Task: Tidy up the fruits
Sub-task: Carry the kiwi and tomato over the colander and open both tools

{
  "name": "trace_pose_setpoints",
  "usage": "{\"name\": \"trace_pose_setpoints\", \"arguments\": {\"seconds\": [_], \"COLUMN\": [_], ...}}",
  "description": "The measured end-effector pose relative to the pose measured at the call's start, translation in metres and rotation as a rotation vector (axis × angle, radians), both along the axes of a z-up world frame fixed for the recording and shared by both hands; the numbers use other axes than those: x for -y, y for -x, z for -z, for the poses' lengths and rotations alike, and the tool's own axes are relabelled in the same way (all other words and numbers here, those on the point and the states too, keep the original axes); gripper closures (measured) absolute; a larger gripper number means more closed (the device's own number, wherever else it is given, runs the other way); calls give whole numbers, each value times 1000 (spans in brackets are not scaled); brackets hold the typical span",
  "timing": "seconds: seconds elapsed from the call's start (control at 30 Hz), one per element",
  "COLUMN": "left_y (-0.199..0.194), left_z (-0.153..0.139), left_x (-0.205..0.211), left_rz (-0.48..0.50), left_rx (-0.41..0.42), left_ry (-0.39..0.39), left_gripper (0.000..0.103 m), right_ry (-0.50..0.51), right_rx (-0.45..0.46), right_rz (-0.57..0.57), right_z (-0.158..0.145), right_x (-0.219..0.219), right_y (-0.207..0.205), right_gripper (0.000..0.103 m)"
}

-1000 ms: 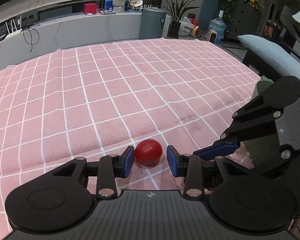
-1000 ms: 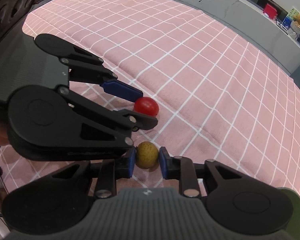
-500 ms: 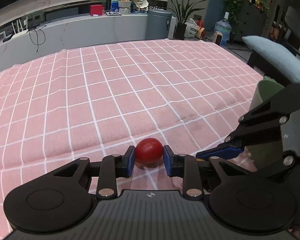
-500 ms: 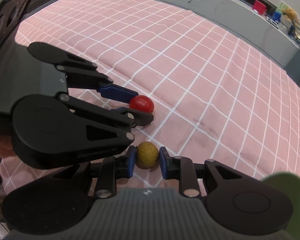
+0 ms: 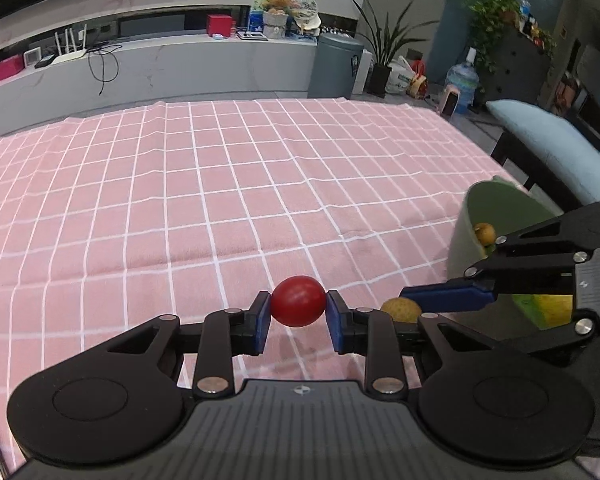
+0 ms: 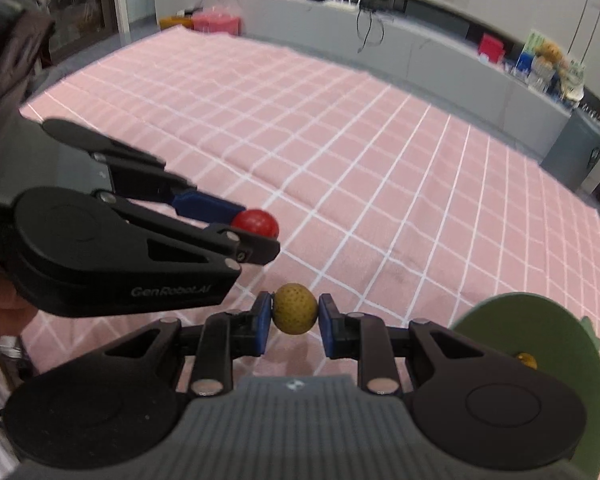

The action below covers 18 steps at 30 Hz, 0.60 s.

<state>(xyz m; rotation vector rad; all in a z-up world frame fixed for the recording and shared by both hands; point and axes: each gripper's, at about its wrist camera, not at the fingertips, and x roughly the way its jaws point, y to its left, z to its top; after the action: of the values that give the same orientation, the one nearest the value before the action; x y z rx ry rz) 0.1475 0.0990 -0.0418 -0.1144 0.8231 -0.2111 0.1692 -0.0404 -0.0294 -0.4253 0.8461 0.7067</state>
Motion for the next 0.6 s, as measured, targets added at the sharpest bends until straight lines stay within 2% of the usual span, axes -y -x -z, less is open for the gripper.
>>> {"name": "trace_pose_setpoints", "arguments": {"seconds": [0.2,0.37,0.6], "left_y": [32,51,58], "left_z": [-23,-42,-62], "left_x": [7,18,58], "left_rz": [-28,-44,24], "left_rx": [66,114,141], "left_ry": [1,36,31], "left_gripper": [70,70,70], "right_ry": [-45,-94,-135], "right_rx": [87,139,185], "right_rz": [25,91,177], "right_z": [-26,-42,-59], "right_x": [26,61,109], "right_y": [36,62,84], "right_gripper": [82,82,82]}}
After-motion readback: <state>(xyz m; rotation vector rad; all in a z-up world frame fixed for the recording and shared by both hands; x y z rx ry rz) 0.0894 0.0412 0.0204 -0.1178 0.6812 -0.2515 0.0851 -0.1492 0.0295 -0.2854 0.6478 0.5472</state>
